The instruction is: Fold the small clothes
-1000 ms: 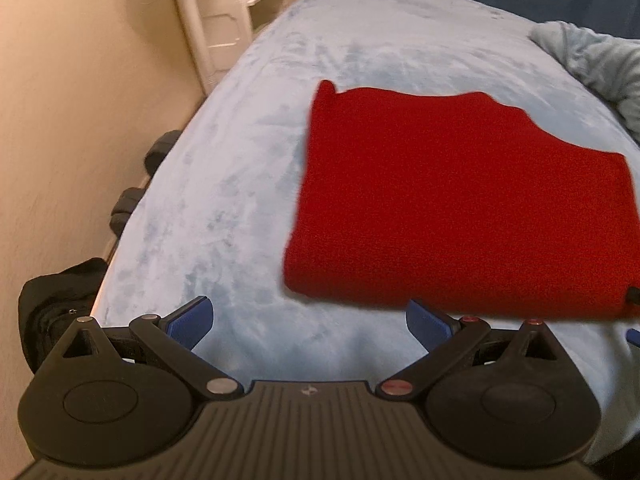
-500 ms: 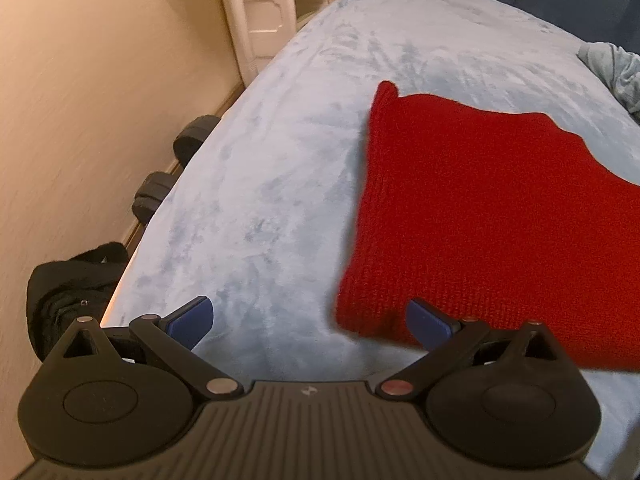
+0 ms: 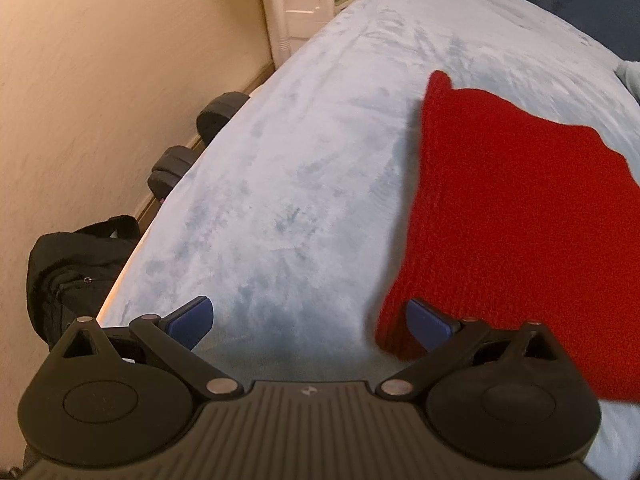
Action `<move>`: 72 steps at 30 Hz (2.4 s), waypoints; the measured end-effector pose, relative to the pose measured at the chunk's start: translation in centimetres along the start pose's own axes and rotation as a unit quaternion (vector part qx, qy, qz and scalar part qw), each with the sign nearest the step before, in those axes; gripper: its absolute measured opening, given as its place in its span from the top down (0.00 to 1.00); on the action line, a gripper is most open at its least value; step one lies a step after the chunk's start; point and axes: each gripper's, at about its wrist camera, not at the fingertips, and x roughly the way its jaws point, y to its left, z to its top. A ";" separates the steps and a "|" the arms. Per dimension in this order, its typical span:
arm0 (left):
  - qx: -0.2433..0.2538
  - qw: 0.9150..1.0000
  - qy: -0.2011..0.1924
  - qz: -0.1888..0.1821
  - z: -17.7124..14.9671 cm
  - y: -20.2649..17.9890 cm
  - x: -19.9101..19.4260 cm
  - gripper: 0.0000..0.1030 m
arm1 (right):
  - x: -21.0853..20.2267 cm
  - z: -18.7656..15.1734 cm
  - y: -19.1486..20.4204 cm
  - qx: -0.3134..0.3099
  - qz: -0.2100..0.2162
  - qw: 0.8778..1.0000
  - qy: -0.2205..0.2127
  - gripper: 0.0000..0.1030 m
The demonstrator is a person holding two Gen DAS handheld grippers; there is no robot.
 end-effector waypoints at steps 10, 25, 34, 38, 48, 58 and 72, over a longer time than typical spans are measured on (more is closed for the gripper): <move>-0.024 0.999 0.029 -0.022 1.0 2.5 3.1 0.00 | -2.5 -0.8 10.6 -0.168 -0.058 0.982 -0.059 0.85; -0.077 0.993 0.039 -0.082 0.1 9.9 3.2 0.00 | 3.5 -36.8 26.1 -0.747 0.109 0.655 0.039 0.84; -0.082 0.989 0.044 -0.115 -0.2 10.0 2.8 0.00 | 0.5 -34.4 26.1 -0.673 0.188 0.706 0.116 0.47; -0.069 0.987 0.027 -0.143 -0.8 9.2 0.6 0.00 | -3.2 -31.4 24.4 -0.636 0.213 0.735 0.103 0.52; -0.014 0.966 0.071 -0.247 -0.1 3.2 0.1 0.13 | -2.9 -25.6 21.1 -0.547 0.120 0.825 0.079 0.54; -0.054 0.974 0.061 -0.209 -0.8 4.9 3.0 0.09 | -1.9 -25.4 19.9 -0.569 0.111 0.810 0.092 0.63; 0.095 0.988 -0.017 -0.118 -5.3 2.6 -9.5 0.00 | -11.7 -22.8 19.5 -0.526 0.093 0.841 0.083 0.39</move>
